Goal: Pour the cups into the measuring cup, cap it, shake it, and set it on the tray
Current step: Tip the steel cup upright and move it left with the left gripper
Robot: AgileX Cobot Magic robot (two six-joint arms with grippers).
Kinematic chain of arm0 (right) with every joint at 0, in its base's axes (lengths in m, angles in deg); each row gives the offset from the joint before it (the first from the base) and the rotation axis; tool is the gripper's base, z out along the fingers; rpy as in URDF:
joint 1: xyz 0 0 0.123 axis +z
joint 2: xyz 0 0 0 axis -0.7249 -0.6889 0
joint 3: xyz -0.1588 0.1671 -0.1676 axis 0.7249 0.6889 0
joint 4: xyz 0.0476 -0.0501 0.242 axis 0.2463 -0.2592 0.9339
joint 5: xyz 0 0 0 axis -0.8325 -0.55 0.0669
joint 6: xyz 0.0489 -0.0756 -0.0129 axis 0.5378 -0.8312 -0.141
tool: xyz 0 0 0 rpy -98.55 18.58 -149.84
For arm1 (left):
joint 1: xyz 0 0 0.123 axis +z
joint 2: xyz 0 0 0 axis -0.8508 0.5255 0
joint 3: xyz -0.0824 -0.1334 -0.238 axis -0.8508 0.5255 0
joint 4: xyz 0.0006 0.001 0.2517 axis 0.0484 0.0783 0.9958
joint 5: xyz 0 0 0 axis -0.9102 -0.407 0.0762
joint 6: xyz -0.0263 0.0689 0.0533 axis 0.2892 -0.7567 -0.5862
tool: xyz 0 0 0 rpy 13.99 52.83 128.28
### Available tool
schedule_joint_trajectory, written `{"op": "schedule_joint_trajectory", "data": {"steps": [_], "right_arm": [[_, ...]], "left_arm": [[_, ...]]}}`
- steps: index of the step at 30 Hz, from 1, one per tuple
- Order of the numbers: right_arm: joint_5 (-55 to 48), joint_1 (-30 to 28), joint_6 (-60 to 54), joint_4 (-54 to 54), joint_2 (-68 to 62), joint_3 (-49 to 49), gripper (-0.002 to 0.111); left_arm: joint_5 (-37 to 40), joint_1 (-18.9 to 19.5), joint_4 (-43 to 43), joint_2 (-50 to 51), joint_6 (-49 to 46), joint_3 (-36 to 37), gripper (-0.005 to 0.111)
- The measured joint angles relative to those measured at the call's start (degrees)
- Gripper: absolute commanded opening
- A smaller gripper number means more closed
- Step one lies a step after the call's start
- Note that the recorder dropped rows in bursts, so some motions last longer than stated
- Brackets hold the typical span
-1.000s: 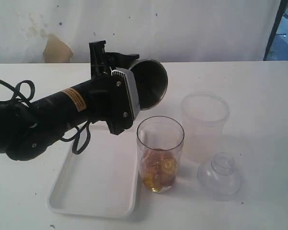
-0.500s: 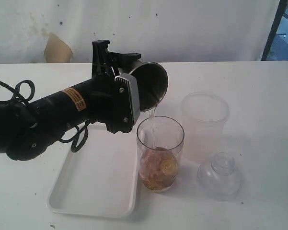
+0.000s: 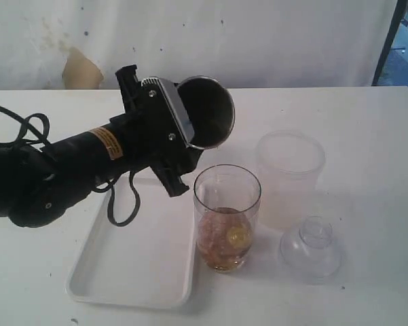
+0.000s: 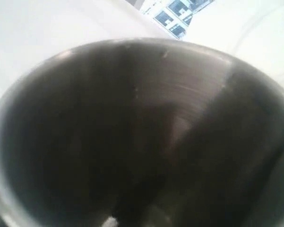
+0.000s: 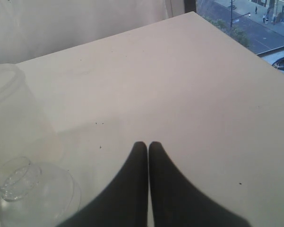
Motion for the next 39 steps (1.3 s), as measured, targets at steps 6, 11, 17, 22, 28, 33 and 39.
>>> {"op": "schedule_joint_trajectory", "data": {"steps": [6, 11, 17, 22, 28, 33, 39], "right_arm": [[0.0, 0.0, 0.0, 0.0, 0.0, 0.0, 0.0], [0.0, 0.0, 0.0, 0.0, 0.0, 0.0, 0.0], [0.0, 0.0, 0.0, 0.0, 0.0, 0.0, 0.0], [0.0, 0.0, 0.0, 0.0, 0.0, 0.0, 0.0], [0.0, 0.0, 0.0, 0.0, 0.0, 0.0, 0.0], [0.0, 0.0, 0.0, 0.0, 0.0, 0.0, 0.0], [0.0, 0.0, 0.0, 0.0, 0.0, 0.0, 0.0]], "left_arm": [[2.2, -0.1, -2.0, 0.0, 19.8, 0.0, 0.0], [2.0, 0.6, -14.0, 0.0, 26.2, 0.0, 0.0], [3.2, 5.8, -19.7, -0.3, 31.2, 0.0, 0.0], [4.4, 10.6, -20.1, -0.3, 33.9, 0.0, 0.0], [4.9, 16.8, -19.9, 1.5, 36.8, -0.1, 0.0], [3.9, 20.5, -14.7, 7.7, 41.0, -0.1, 0.0], [-2.6, 22.4, -11.6, 13.1, 44.1, -1.8, 0.0]]}}
